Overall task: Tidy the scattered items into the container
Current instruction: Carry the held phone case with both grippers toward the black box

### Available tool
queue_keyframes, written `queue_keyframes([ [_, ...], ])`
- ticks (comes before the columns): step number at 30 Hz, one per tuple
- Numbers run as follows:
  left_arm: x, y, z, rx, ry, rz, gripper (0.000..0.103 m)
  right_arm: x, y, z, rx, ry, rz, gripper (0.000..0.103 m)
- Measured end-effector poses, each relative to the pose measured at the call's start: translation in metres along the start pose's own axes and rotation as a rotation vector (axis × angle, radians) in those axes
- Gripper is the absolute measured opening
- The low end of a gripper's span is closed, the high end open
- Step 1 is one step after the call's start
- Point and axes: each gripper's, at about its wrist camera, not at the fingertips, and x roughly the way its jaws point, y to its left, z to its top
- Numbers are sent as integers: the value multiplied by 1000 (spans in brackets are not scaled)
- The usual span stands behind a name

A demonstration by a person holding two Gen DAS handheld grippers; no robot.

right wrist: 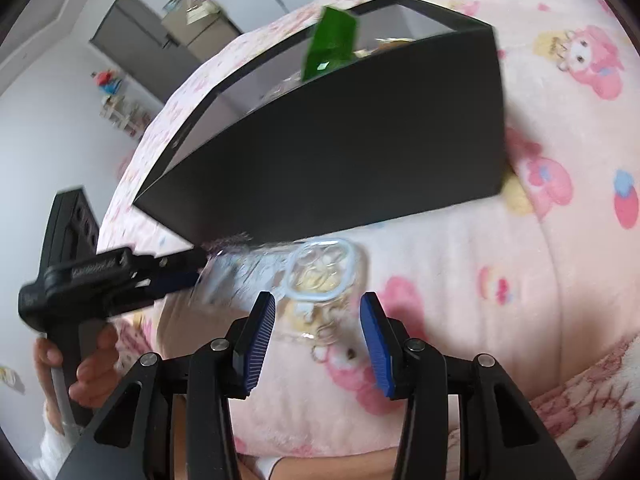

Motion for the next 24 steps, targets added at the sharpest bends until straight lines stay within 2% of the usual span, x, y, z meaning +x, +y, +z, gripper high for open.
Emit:
queue_keyframes([
  [3, 7, -1, 0, 7, 32, 22, 52, 17, -4, 3, 38, 54, -11, 40],
  [6, 16, -4, 3, 1, 58, 28, 52, 22, 3, 3, 4, 67, -16, 40],
  [8, 16, -10, 3, 29, 53, 25, 52, 26, 5, 7, 1, 71, -30, 40],
  [11, 8, -24, -3, 102, 23, 39, 51, 30, 6, 16, 23, 79, -4, 40],
  [14, -9, -36, -9, 151, -10, 14, 51, 14, 22, 15, -33, 21, -25, 40],
  [19, -57, -58, -9, 206, -80, -89, 51, -37, 35, 19, -45, -74, 3, 40],
  [24, -87, -97, 17, 281, -161, -115, 51, -87, 57, 44, -88, -196, 18, 40],
])
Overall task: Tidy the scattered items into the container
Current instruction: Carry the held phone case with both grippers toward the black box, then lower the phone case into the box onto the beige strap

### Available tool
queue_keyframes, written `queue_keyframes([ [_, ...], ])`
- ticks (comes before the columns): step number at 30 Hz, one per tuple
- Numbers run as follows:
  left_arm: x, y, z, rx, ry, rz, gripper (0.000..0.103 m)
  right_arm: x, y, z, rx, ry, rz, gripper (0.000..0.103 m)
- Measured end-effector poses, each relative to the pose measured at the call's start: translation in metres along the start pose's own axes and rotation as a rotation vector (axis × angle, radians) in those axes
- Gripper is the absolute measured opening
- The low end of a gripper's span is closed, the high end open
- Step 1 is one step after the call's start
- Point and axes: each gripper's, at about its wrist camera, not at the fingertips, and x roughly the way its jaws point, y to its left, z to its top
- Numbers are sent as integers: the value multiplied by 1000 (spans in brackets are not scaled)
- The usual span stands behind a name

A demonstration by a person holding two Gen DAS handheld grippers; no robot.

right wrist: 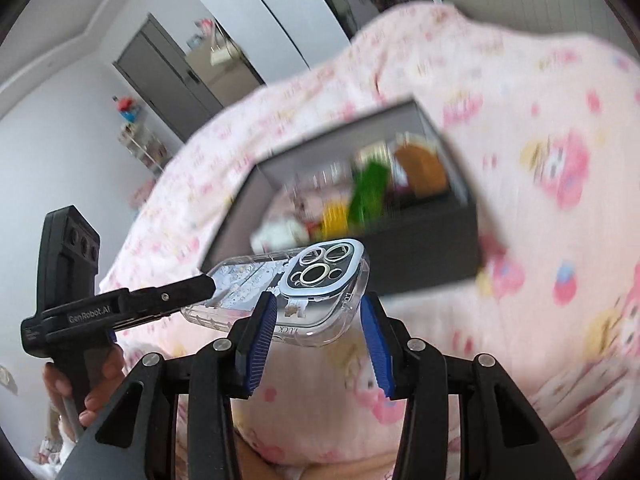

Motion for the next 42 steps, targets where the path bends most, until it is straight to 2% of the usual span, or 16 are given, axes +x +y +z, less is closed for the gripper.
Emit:
queue_keyframes([
  [4, 14, -2, 42, 31, -11, 32, 51, 2, -3, 39, -10, -16, -14, 40],
  [8, 45, 7, 77, 17, 24, 66, 51, 28, -6, 79, -59, -14, -60, 40],
  [11, 78, 24, 95, -16, 87, 80, 51, 52, -22, 99, -71, 23, -93, 40],
  [13, 95, 33, 100, -19, 120, 116, 51, 74, -32, 107, -53, 76, -108, 40],
  [17, 112, 48, 95, -27, 171, 164, 51, 105, -39, 106, -53, 155, -114, 41],
  [21, 112, 52, 91, 1, 155, 189, 51, 125, -29, 102, -99, 248, -87, 41],
  [23, 107, 53, 90, 7, 132, 168, 51, 126, -19, 99, -147, 235, -123, 41],
  [25, 102, 54, 90, 14, 111, 137, 51, 118, -14, 101, -159, 174, -159, 41],
  [28, 106, 53, 87, 33, 125, 104, 51, 106, -11, 105, -147, 95, -173, 41],
  [31, 111, 55, 83, 11, 185, 102, 51, 125, -6, 100, -210, 191, -202, 31],
  [33, 101, 52, 78, 31, 186, 115, 51, 133, -3, 93, -226, 246, -198, 28],
  [37, 94, 42, 71, 104, 207, 110, 51, 136, 1, 79, -239, 271, -157, 28],
  [40, 112, 47, 69, 90, 257, 150, 51, 151, -3, 77, -214, 304, -150, 28],
  [42, 118, 49, 70, 81, 254, 173, 49, 159, -4, 78, -211, 312, -168, 28],
])
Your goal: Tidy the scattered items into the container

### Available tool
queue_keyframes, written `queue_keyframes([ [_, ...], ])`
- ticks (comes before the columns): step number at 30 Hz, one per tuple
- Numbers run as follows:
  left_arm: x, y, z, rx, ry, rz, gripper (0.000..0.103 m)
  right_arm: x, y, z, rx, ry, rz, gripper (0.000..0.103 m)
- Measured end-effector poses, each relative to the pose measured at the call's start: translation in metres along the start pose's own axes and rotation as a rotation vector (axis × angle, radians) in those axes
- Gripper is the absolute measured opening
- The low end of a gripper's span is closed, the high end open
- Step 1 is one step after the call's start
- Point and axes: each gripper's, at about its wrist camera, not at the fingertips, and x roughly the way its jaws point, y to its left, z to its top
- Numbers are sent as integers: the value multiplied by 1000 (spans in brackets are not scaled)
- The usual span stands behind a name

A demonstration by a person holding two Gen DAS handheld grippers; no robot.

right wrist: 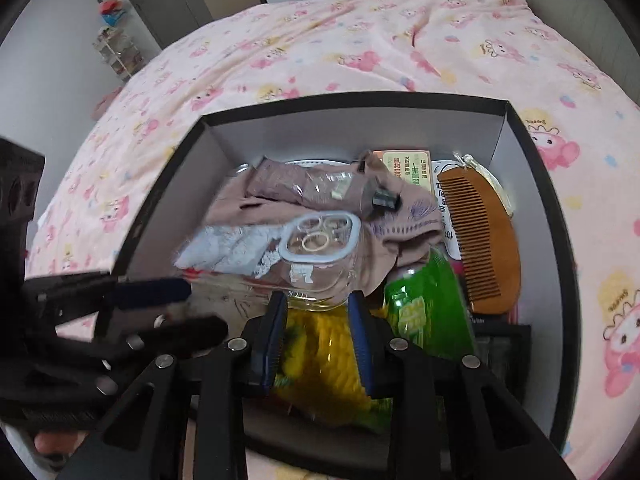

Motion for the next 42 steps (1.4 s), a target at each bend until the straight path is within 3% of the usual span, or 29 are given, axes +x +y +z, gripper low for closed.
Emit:
queue_keyframes([
  [5, -13, 4, 4, -26, -59, -31, 49, -12, -1, -10, 15, -27, -42, 28],
  [11, 7, 3, 14, -21, -33, -36, 49, -22, -1, -3, 10, -75, -81, 29],
  [18, 10, 7, 13, -21, -80, -29, 49, -25, -1, -5, 2, -67, -162, 29],
  [20, -5, 2, 6, -15, -138, 1, 50, -36, -1, -7, 21, -85, -184, 37],
  [22, -27, -6, -3, 5, -208, 44, 58, -52, -2, -13, 44, -125, -199, 47],
  [25, -61, -21, -14, 25, -318, 111, 69, -72, 1, -20, 65, -174, -202, 52],
  [29, -108, -36, -24, 11, -448, 231, 96, -103, 7, -24, 88, -221, -217, 57],
  [31, -130, -40, -30, -17, -491, 288, 96, -120, 12, -23, 99, -252, -242, 68],
  [33, -154, -43, -37, -29, -527, 283, 97, -143, 18, -23, 94, -289, -253, 76],
  [38, -196, -68, -62, 2, -636, 349, 102, -189, 36, -26, 90, -359, -233, 78],
  [42, -222, -90, -88, 53, -681, 386, 102, -224, 55, -43, 35, -443, -342, 78],
])
